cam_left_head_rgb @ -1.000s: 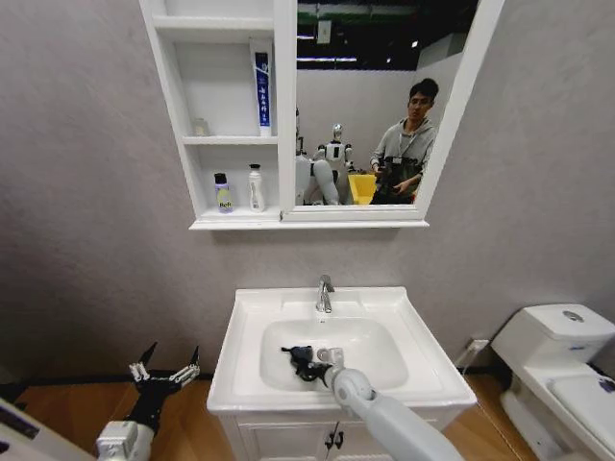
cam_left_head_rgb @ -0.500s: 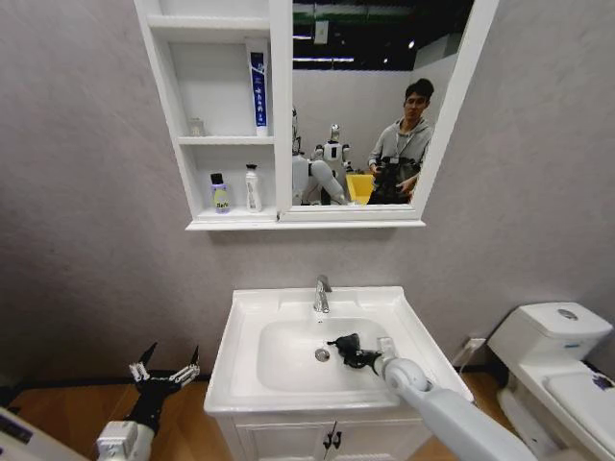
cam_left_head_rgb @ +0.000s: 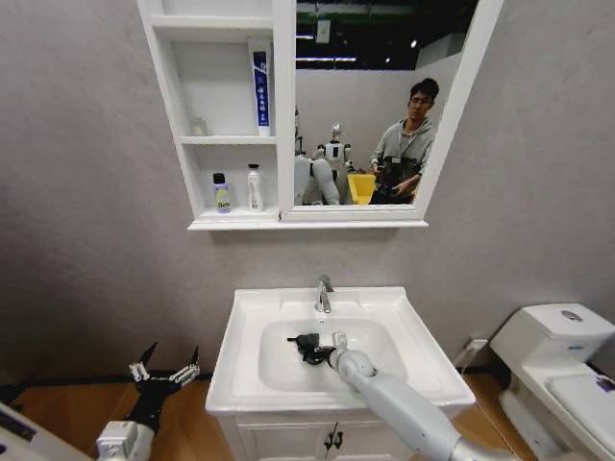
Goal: Move facial cleanser and shampoo from washbasin to cabinet, then wipe washbasin with towel.
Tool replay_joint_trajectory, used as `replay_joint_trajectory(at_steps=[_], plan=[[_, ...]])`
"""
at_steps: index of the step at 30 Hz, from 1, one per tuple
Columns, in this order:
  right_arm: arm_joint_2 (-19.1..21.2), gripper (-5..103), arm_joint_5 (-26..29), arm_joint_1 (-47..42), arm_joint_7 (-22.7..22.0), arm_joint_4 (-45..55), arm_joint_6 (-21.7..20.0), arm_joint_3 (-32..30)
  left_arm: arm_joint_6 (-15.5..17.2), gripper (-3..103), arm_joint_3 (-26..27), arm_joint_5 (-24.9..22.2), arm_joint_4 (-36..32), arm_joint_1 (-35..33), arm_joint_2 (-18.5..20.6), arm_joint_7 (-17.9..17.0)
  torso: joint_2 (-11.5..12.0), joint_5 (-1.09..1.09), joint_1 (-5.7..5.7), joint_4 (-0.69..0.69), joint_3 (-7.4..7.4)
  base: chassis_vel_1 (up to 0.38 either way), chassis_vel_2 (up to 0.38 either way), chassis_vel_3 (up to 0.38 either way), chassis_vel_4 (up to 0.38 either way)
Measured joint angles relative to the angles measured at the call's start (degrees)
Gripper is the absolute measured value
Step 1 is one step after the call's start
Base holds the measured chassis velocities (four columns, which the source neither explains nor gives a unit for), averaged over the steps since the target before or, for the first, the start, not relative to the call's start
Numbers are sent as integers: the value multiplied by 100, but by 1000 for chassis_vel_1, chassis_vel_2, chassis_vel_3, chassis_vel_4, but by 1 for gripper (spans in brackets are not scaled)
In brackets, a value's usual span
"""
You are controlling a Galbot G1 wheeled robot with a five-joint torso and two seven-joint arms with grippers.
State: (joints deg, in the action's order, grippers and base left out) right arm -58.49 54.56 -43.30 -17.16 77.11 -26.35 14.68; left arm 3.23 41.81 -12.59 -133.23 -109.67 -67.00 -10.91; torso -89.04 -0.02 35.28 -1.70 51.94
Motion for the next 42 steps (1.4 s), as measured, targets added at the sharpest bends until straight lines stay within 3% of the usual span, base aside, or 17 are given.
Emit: replay_joint_trajectory(at_steps=[6, 9, 18, 20, 23, 26, 28, 29, 32, 33, 37, 42], plan=[[651, 2, -128, -340, 89, 326, 132, -286, 0, 100, 0, 0, 0, 0, 0, 0, -1, 1, 0, 0, 0, 0, 0, 0, 0], [671, 2, -71, -321, 93, 356, 135, -283, 0, 100, 0, 0, 0, 0, 0, 0, -1, 1, 0, 3, 0, 0, 0, 0, 0], [-181, 2, 87, 160, 187, 133, 124, 463, 0, 100, 0, 0, 0, 0, 0, 0, -1, 0, 0, 5, 0, 0, 0, 0, 0], [-699, 2, 50, 244, 238, -3, 188, 614, 0, 100, 0, 0, 0, 0, 0, 0, 0, 4, 0, 8, 0, 0, 0, 0, 0], [-775, 2, 43, 231, 239, -10, 200, 580, 0, 100, 0, 0, 0, 0, 0, 0, 0, 2, 0, 9, 0, 0, 0, 0, 0], [-413, 2, 36, 58, 236, 105, 197, 380, 0, 100, 1, 0, 0, 0, 0, 0, 0, 2, 0, 8, 0, 0, 0, 0, 0], [93, 2, 21, -230, 225, 276, 185, 86, 0, 100, 1, 0, 0, 0, 0, 0, -1, 1, 0, -2, 0, 0, 0, 0, 0], [93, 2, 21, -230, 225, 276, 185, 86, 0, 100, 1, 0, 0, 0, 0, 0, -1, 1, 0, -2, 0, 0, 0, 0, 0], [800, 2, 83, -768, 245, 726, 201, -641, 0, 100, 0, 0, 0, 0, 0, 1, 0, 5, 0, 1, 0, 0, 0, 0, 0], [800, 2, 83, -768, 245, 726, 201, -641, 0, 100, 0, 0, 0, 0, 0, 1, 0, 5, 0, 1, 0, 0, 0, 0, 0], [1289, 2, 67, -1376, 300, 1752, 448, -1762, 0, 100, 0, 0, 0, 0, 0, 1, 0, 1, 0, 4, 0, 0, 0, 0, 0], [1626, 2, -52, -1801, 405, 2777, 856, -2352, 0, 100, 0, 0, 0, 0, 0, 0, -1, 1, -1, 3, 0, 0, 0, 0, 0]])
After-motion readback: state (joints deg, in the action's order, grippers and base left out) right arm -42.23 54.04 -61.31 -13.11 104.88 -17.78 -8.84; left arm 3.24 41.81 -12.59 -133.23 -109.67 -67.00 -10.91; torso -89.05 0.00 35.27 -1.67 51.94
